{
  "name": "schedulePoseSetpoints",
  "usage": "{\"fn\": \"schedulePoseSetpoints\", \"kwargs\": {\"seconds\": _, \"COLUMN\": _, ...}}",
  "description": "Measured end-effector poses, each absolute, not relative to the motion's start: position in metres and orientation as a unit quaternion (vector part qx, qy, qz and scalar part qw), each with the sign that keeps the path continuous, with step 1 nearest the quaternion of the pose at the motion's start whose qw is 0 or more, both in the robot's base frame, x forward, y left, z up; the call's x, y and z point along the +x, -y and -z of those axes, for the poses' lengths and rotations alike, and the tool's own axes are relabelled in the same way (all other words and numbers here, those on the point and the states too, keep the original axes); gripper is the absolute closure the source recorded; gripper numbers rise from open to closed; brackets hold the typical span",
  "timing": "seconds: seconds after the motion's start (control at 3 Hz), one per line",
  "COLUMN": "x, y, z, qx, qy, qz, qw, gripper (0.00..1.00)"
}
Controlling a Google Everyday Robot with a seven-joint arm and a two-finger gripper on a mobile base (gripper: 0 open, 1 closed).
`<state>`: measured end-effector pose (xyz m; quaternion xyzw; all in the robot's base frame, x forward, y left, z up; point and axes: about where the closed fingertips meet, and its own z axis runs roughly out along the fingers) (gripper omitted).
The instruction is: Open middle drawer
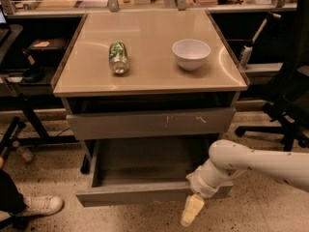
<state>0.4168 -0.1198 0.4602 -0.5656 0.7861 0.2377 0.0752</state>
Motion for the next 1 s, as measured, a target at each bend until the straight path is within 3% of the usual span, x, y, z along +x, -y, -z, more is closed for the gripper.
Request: {"fn": "schedulePoseSetpoints", "kwargs": {"seconds": 1.0, "x": 0.403, "y": 0.121, "z": -0.429, "qx": -0.565, "qy": -0.787, "qz": -0.244, "qw": 0.034, "gripper": 0.0}}
